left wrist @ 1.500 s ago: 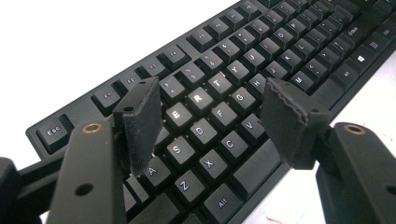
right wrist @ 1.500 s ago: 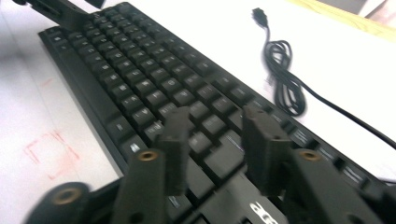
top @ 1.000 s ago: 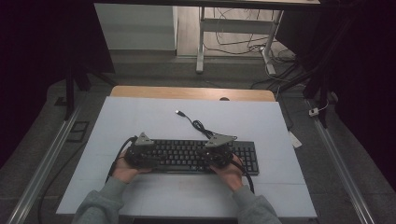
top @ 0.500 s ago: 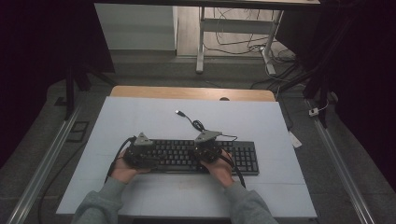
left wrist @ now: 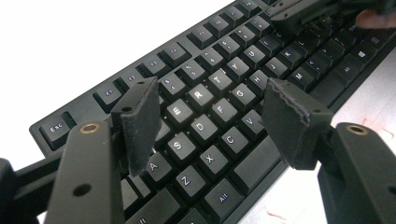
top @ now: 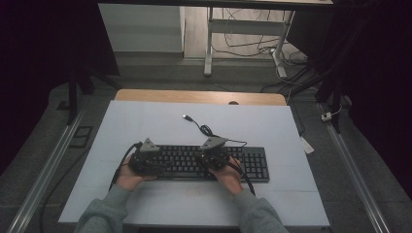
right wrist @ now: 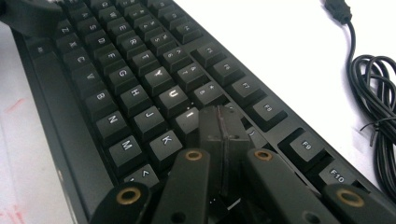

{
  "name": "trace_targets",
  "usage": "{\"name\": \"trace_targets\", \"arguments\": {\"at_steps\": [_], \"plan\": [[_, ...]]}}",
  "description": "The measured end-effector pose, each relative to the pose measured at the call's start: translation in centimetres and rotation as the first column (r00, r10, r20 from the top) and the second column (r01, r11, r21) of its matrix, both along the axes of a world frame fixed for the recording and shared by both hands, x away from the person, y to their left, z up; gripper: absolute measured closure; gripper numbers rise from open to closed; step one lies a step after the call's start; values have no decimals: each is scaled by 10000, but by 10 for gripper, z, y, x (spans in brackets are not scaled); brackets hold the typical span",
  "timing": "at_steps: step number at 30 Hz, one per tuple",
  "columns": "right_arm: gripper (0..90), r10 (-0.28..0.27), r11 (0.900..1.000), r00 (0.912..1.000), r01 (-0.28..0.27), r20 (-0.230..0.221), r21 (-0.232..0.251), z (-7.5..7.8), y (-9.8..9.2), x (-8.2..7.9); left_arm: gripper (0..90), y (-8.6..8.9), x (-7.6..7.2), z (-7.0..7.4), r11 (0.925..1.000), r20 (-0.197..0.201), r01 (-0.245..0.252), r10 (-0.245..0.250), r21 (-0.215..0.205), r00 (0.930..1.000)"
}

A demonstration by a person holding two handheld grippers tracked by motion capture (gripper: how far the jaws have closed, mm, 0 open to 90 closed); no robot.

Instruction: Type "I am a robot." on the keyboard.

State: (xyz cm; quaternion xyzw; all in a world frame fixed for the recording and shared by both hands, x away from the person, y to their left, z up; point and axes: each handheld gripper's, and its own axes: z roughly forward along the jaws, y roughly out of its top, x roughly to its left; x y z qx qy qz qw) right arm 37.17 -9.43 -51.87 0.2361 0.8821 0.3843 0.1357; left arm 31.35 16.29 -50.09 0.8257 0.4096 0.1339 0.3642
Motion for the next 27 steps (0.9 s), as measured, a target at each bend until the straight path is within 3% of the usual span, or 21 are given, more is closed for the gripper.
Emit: {"name": "trace_targets", "arguments": {"at_steps": [11, 18, 20, 27], "plan": [[895, -1, 9971, 9997, -19, 260, 762, 13, -12, -6, 370, 1, 0, 0, 10000, 17, -48, 48, -27, 10000], [872, -158, 9951, 9994, 126, 320, 981, 16, -35, -13, 370, 2, 1, 0, 10000, -12, -94, 94, 13, 10000], [838, -177, 9953, 9994, 147, 306, 953, 16, -43, -15, 369, 2, 1, -1, 9999, -5, -126, 126, 8, 9999], [581, -575, 9925, 9980, 542, 275, 1098, 18, -73, -25, 367, 4, 2, -1, 9998, -1, -194, 194, -21, 9998]]}}
